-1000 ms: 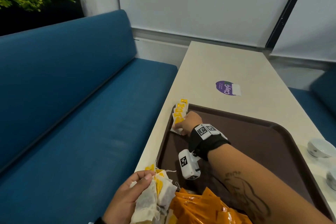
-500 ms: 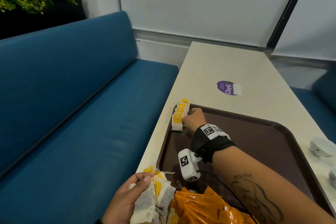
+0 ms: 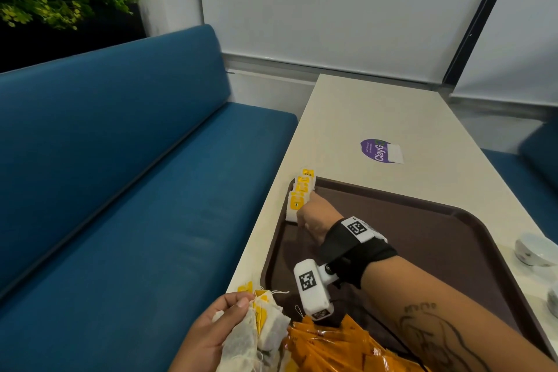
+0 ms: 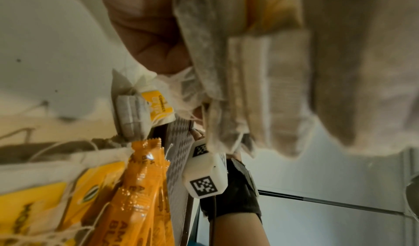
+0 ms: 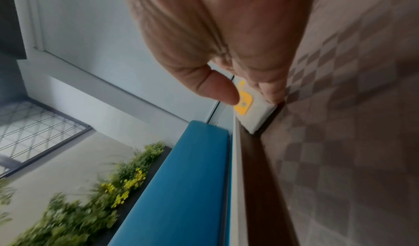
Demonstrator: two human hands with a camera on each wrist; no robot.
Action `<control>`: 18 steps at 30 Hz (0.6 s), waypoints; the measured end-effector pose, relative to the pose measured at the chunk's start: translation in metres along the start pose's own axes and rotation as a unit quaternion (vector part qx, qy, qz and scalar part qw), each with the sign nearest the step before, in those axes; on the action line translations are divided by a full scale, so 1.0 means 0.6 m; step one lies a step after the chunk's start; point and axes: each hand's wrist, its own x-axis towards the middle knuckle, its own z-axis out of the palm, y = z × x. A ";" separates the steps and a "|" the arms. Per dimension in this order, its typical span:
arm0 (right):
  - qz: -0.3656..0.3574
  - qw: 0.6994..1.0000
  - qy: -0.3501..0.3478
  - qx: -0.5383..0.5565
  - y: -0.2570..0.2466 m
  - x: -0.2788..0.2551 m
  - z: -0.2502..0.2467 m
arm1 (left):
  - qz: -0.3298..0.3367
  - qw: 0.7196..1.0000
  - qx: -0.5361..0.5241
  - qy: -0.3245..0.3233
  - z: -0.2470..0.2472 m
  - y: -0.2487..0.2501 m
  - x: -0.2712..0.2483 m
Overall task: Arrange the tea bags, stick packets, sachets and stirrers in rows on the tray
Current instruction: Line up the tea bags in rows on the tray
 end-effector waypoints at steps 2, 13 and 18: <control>0.010 0.999 0.020 0.034 0.001 0.006 0.008 | 0.003 1.000 -0.007 0.003 0.001 0.003 -0.001; 0.041 0.989 0.006 0.139 -0.017 0.019 0.015 | -0.004 1.000 0.023 0.011 0.006 0.007 -0.002; 0.070 0.976 0.048 0.199 -0.033 0.032 -0.014 | 0.001 1.000 0.017 0.017 0.005 0.011 -0.003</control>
